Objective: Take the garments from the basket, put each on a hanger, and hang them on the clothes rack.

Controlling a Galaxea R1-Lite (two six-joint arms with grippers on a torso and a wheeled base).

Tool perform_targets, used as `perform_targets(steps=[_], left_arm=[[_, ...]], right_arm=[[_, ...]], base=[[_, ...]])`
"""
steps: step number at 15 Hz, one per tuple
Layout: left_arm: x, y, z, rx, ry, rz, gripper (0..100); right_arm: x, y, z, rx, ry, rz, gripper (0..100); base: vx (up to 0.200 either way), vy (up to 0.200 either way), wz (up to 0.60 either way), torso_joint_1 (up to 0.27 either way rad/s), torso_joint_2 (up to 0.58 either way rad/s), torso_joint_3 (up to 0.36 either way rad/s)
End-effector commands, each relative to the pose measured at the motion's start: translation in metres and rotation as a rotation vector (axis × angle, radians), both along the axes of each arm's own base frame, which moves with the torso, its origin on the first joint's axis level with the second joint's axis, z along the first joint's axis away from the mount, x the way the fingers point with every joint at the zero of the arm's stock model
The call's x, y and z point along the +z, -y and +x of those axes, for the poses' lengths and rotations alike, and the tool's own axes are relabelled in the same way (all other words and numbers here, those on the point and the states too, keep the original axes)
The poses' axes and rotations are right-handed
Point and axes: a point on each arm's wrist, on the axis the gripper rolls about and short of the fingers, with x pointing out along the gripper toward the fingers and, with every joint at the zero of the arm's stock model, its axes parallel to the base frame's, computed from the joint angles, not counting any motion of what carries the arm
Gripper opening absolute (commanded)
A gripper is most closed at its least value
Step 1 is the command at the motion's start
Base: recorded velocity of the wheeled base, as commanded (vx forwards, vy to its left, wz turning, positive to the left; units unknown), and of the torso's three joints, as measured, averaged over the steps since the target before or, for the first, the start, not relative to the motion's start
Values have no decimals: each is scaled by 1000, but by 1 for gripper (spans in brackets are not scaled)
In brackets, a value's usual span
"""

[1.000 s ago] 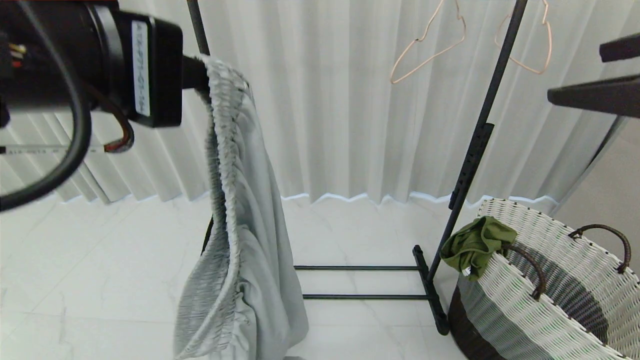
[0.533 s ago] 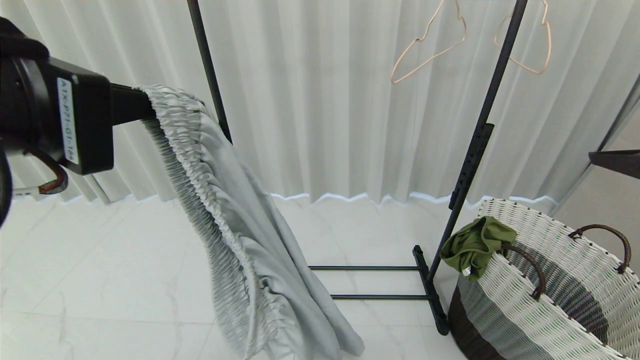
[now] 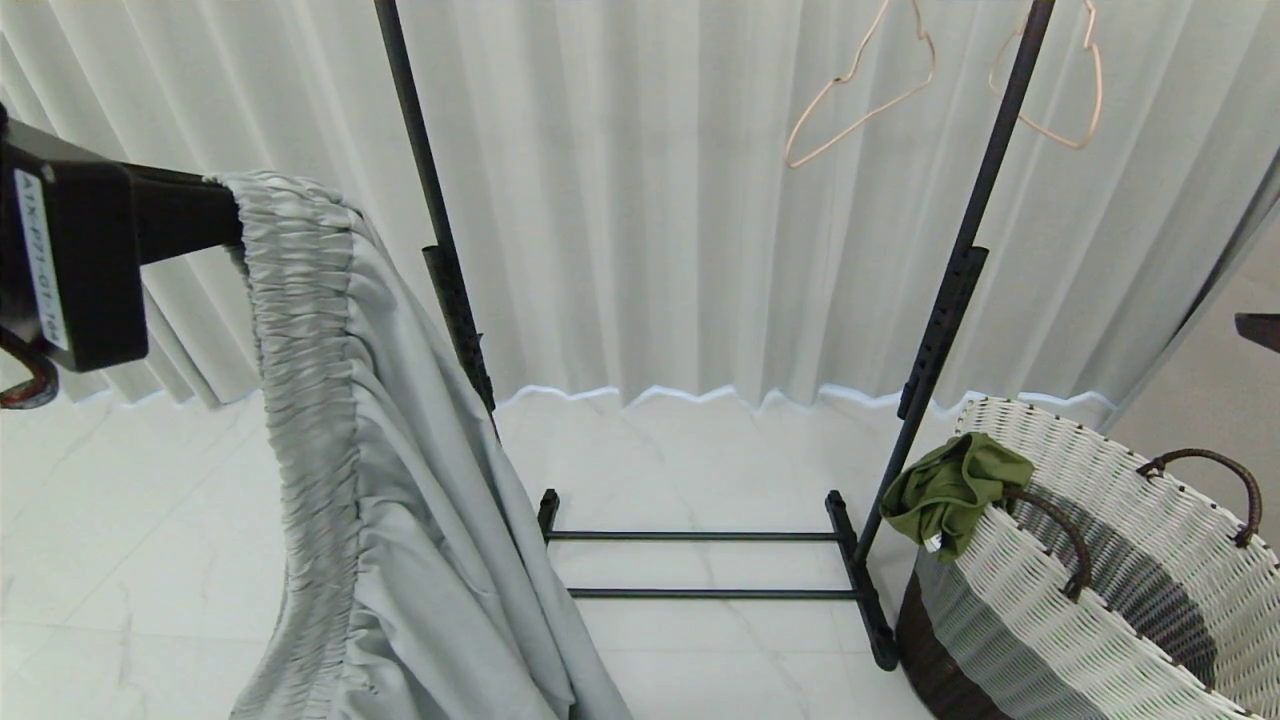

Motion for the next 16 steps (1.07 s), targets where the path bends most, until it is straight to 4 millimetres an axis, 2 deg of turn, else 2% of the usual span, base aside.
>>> perform_targets(steps=[1,8,12,16], left_arm=[[0,-3,-3,0,4,-2,0],[0,-4,-2,8,7,3,0],[0,-4,-2,5,10,15,0],[1,-4,-2,5,13,14,0]], right_arm=[[0,2,-1,-12,5,3,100],[1,3,2,-21,19,8,100],[1,3,2,-23,18,8,100],[-3,3,4,-32,2,4,100]], base=[[0,0,0,0,0,0],[0,0,0,0,0,0],[0,0,0,46,-227,-267],[0,0,0,96,-535,-334]])
